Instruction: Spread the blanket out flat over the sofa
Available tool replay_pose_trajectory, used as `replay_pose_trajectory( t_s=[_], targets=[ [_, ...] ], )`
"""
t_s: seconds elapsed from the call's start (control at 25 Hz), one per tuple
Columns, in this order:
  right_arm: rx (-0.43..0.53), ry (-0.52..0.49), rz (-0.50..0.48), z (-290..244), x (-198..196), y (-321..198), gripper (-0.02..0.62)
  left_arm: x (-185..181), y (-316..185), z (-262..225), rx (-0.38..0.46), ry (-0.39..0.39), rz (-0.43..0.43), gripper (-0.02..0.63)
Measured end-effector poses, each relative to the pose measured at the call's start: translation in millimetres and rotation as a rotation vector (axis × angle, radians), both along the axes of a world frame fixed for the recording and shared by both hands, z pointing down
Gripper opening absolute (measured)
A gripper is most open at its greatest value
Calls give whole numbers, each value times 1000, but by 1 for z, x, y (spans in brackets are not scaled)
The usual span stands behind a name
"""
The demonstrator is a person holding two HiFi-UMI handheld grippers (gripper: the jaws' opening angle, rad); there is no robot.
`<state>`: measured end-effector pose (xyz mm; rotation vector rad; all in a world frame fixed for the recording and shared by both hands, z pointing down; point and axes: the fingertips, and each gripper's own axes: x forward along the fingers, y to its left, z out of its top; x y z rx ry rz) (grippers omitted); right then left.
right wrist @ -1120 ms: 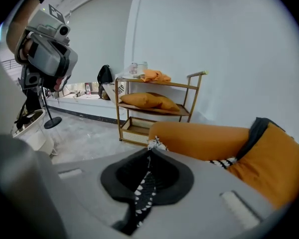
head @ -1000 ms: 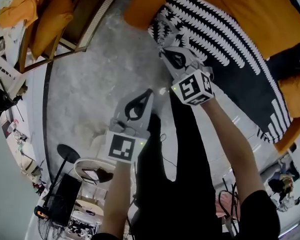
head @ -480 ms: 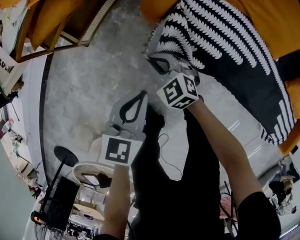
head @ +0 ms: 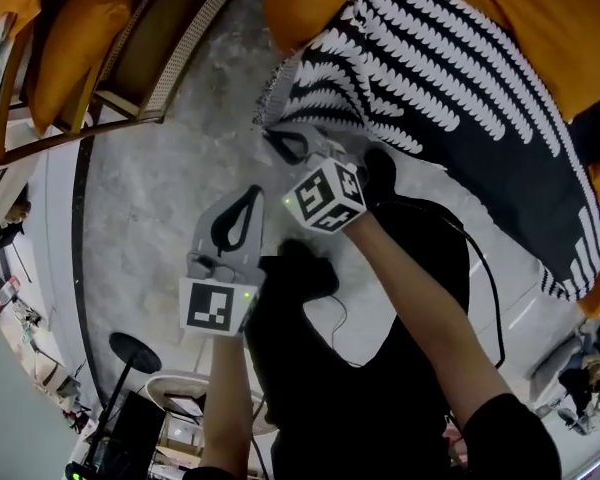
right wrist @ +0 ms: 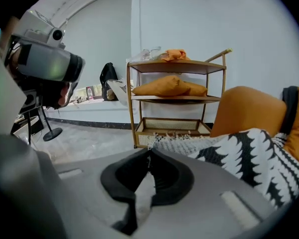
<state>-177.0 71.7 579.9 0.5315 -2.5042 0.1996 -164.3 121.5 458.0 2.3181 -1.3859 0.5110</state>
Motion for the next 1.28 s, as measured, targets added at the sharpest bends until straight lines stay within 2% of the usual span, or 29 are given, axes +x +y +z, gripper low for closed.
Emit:
replay_pose_trajectory(
  t_s=[0.24,0.4,0.68,0.84,1.0,1.16,1.28],
  targets=[
    [-31,-37,23,65,-13,-3,11,-11,-19,52,42,-36,21,11],
    [-24,-28,33,112,-18,-13,11,-12,-35,80,90,-63,37,11],
    [-44,-46,130,172,-28,-39,11,-16,-53,128,126,-72,56,11],
    [-22,-42,178,188,-23,-44,11,-17,-51,135,161,-55,67,11],
    [42,-45,206,190,-28,-52,11,-22,-53,127,223,-75,87,11],
    [-1,2,211,240,-24,-59,11,-16,-66,158,220,-56,102,11],
    [-4,24,215,251,-26,-64,11,-14,-69,164,230,-49,119,11]
  ],
)
